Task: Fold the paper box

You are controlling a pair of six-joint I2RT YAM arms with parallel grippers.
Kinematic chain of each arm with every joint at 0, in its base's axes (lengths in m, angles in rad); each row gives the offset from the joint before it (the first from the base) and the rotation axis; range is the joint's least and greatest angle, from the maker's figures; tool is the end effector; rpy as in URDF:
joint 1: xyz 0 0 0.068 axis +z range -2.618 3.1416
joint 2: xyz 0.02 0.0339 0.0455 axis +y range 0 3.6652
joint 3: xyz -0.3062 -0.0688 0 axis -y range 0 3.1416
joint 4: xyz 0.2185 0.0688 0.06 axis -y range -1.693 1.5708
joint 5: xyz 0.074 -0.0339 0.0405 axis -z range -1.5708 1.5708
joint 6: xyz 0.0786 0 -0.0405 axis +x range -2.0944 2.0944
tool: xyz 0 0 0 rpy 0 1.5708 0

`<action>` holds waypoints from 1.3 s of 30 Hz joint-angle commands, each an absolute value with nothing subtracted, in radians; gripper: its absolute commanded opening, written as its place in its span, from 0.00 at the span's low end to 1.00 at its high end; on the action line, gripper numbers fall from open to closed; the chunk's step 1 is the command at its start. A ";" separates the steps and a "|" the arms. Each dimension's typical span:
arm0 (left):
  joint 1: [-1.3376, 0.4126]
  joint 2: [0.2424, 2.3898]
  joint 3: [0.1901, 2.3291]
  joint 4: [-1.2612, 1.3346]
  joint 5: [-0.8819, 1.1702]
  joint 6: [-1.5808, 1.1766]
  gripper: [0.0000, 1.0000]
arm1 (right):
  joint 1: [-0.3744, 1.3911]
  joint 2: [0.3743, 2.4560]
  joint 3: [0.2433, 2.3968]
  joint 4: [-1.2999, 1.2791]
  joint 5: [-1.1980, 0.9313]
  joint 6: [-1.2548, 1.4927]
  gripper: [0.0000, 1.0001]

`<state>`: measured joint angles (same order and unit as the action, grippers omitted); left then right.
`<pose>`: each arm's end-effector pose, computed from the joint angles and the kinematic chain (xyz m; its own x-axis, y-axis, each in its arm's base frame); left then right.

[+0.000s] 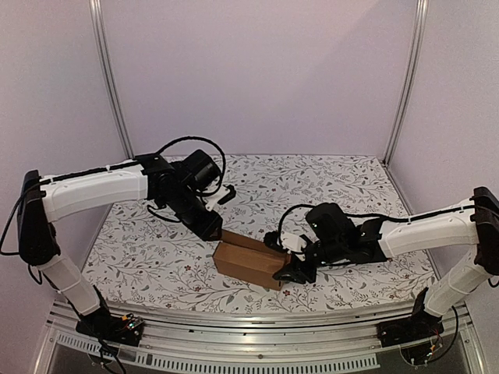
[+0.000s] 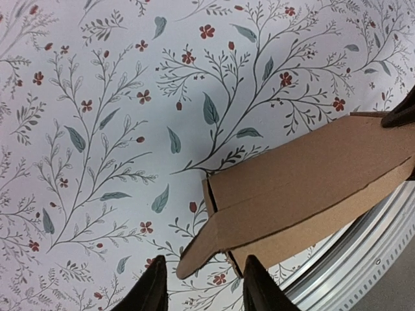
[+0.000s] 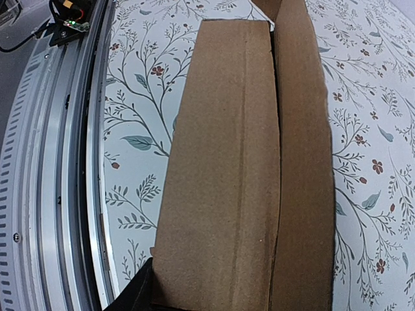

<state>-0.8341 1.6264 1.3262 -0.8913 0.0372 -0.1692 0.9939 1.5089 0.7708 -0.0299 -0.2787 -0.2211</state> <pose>0.2128 -0.2390 0.2702 -0.7414 0.5669 -0.3592 0.6336 0.7676 -0.0964 0.1513 0.2722 0.2126 -0.1693 -0.6467 -0.7437 -0.9746 0.2221 0.0287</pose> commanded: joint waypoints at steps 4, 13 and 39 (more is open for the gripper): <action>-0.827 1.652 1.351 -0.880 0.043 -0.135 0.26 | 0.992 1.480 0.746 -0.075 -0.247 -0.213 0.19; -0.832 1.660 1.345 -0.870 0.083 -0.170 0.07 | 0.995 1.487 0.749 -0.073 -0.247 -0.213 0.19; -0.933 1.634 1.240 -0.844 0.044 -0.436 0.00 | 1.001 1.498 0.752 -0.064 -0.233 -0.202 0.19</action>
<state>-0.8989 1.6287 1.2835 -0.8295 0.0132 -0.3912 0.9951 1.4956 0.7616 -0.0441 -0.2607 -0.2024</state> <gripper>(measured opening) 0.005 0.471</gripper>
